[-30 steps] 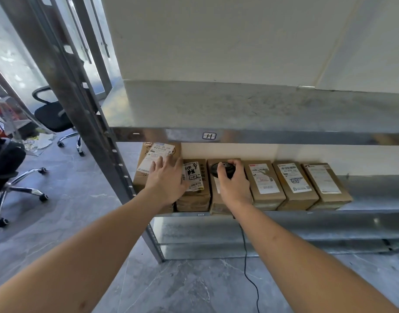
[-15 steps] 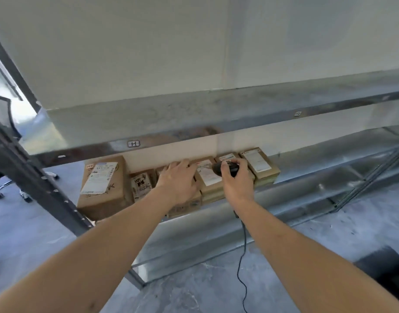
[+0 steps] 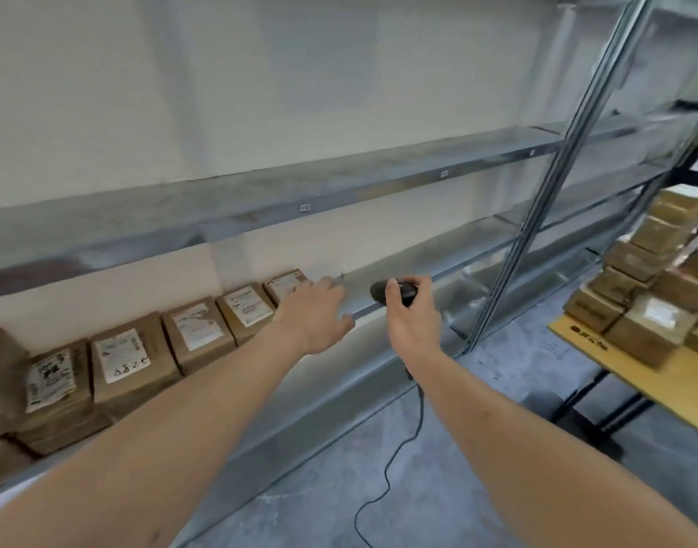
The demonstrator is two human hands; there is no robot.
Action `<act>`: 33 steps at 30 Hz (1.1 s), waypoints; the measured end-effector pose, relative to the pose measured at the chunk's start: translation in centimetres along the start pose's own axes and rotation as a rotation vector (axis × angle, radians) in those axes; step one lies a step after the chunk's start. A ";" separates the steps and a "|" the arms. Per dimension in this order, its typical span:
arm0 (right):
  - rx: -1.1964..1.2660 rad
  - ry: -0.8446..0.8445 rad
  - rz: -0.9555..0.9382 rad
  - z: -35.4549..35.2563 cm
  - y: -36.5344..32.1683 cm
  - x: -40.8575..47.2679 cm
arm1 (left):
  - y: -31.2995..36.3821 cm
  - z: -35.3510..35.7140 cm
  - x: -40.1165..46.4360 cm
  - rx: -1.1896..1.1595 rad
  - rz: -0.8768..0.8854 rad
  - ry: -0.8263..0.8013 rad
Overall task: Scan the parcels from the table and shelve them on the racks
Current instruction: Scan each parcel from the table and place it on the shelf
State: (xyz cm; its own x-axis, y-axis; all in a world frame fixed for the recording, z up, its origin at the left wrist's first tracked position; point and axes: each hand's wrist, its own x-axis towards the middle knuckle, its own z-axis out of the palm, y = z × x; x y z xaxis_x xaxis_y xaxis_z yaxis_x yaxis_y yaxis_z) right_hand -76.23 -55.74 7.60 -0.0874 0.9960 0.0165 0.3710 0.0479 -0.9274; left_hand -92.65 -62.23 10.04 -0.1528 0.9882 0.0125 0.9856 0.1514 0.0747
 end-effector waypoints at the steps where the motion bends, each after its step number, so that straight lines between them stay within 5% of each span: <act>1: 0.001 0.031 0.011 -1.9 0.5 0.6 | 1.7 0.0 1.1 0.004 0.022 0.000; 24: -0.060 0.747 0.300 -37.2 15.7 19.0 | 42.8 4.8 30.4 -0.007 0.782 -0.027; 33: -0.057 0.880 0.432 -46.7 23.0 24.7 | 56.1 9.0 37.3 0.006 0.931 -0.138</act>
State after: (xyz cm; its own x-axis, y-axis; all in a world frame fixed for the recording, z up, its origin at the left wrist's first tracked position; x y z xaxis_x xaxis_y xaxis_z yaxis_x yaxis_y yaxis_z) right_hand -26.71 -26.54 4.12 0.7780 0.6277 -0.0259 0.2548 -0.3530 -0.9003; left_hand -42.40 -16.64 5.71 0.7064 0.7057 -0.0537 0.7073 -0.7013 0.0890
